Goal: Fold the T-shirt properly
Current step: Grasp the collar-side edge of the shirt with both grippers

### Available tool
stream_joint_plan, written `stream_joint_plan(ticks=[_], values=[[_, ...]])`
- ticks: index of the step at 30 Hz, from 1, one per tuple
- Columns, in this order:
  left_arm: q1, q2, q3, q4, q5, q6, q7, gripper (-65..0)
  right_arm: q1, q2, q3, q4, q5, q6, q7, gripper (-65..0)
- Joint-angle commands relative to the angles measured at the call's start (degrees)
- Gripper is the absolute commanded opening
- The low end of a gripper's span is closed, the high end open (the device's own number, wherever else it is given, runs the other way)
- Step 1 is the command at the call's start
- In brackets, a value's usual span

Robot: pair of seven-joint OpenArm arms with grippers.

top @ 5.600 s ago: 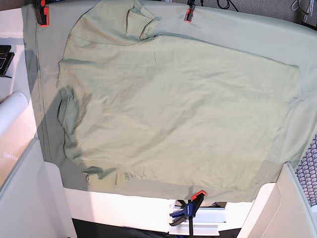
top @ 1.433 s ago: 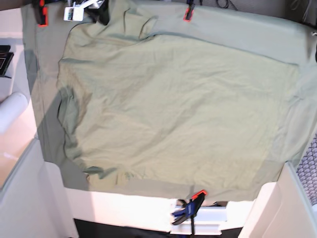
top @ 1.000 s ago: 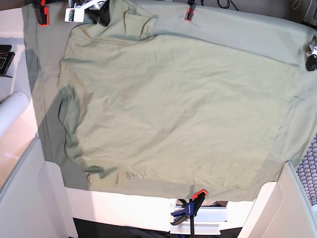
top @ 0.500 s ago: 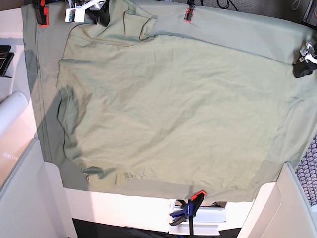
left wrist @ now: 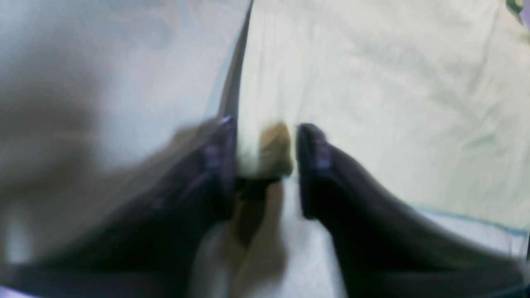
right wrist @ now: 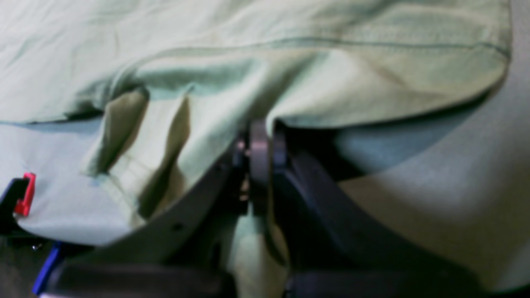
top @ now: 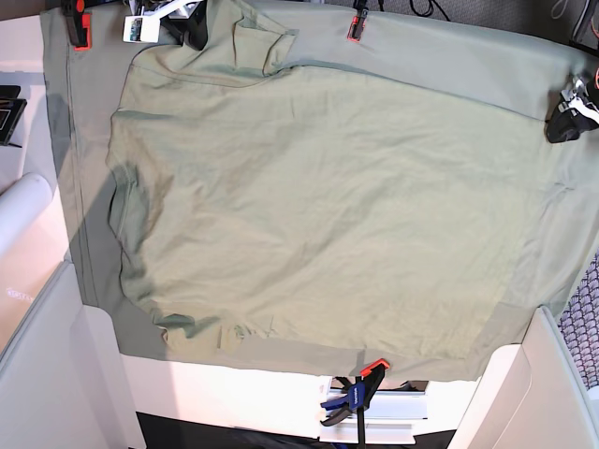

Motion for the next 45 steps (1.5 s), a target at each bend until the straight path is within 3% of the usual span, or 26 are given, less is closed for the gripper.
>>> stream_joint_plan(ticks=[1, 2, 3, 7, 11, 15, 25, 29, 34, 39, 45], values=[[0.0, -1.0, 0.0, 0.5, 0.3, -1.8, 0.2, -54.9, -0.2, 0.2, 0.1, 0.8, 0.5, 0.3, 1.9, -65.0], [0.0, -1.0, 0.0, 0.5, 1.0, -1.8, -0.4, -62.4, -0.2, 0.2, 0.1, 0.8, 0.5, 0.3, 1.9, -65.0], [0.0, -1.0, -0.1, 0.5, 2.4, -1.8, -1.2, -65.0, -0.2, 0.2, 0.1, 0.8, 0.5, 0.3, 1.9, -65.0], [0.0, -1.0, -0.1, 0.6, 4.9, -1.8, -2.4, -65.0, -0.2, 0.2, 0.1, 0.9, 0.6, 0.3, 1.3, -65.0], [0.0, -2.0, -0.1, 0.6, 3.3, -1.8, -1.2, -65.0, -1.5, 0.2, 1.0, 3.1, 2.5, 0.5, -2.9, -65.0], [0.5, -3.4, -0.1, 1.0, 1.0, -1.8, 1.4, -65.0, -3.9, 0.2, 3.1, 6.6, 5.2, 0.5, -2.9, -65.0], [2.1, -4.8, -1.6, 9.4, -0.5, -1.8, 1.4, -65.0, -4.0, 0.2, 4.9, 12.6, 7.2, 0.7, -4.4, -65.0], [-1.0, -4.9, -1.6, 8.9, 4.8, -1.8, -2.1, -65.0, -0.8, 0.2, 5.9, 12.6, 7.2, 0.7, -4.4, -65.0], [-6.4, -4.9, -1.6, 5.2, 5.7, -1.8, -2.9, -65.0, 5.1, 0.2, 7.4, 12.5, 7.1, 0.7, -4.4, -65.0], [-12.8, -4.7, -1.6, -1.3, 10.4, -1.8, -7.9, -65.0, 12.3, 0.2, 7.4, 11.4, 5.5, 0.7, -4.4, -65.0], [-21.3, -4.4, 0.9, -5.6, 12.5, -1.8, -8.2, -65.0, 21.5, 0.2, 7.3, 6.6, 4.5, 0.7, -4.4, -65.0]])
